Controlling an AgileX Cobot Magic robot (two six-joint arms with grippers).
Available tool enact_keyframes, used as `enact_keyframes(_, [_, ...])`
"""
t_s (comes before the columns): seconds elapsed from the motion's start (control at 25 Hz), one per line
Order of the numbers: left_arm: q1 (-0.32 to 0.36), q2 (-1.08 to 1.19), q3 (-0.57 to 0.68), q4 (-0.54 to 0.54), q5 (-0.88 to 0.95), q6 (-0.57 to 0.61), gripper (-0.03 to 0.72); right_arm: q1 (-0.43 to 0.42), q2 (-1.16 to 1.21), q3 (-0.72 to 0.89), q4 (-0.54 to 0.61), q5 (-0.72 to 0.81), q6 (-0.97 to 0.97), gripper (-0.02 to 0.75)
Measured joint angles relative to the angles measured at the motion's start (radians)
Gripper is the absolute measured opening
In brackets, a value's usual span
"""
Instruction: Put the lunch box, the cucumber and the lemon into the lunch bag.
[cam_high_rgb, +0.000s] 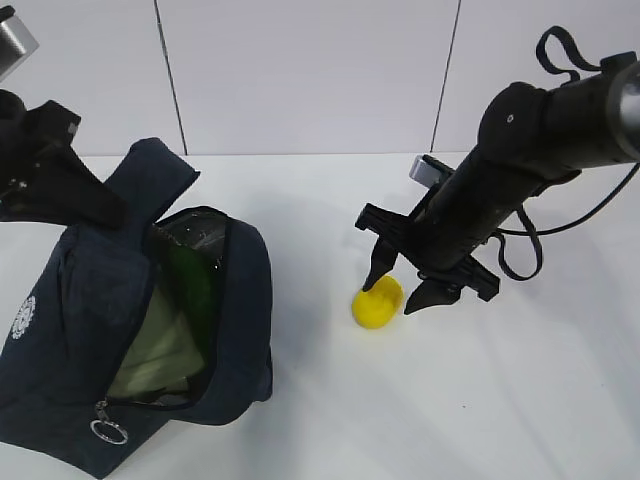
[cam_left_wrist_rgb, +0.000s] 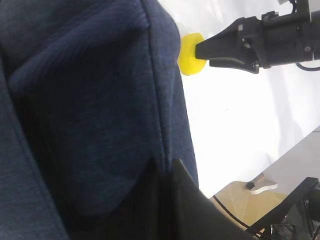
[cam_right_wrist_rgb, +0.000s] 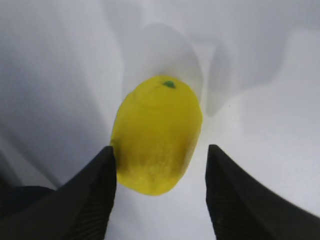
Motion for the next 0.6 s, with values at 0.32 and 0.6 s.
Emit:
enact_keyframes(0.32, [0.000, 0.000, 0.000, 0.000, 0.000, 0.001, -0.006, 0.000, 0.025, 0.000, 0.001, -0.066, 0.009, 0.436])
enact_keyframes(0.6, [0.000, 0.000, 0.000, 0.000, 0.000, 0.001, -0.006, 0.000, 0.025, 0.000, 0.001, -0.100, -0.017, 0.454])
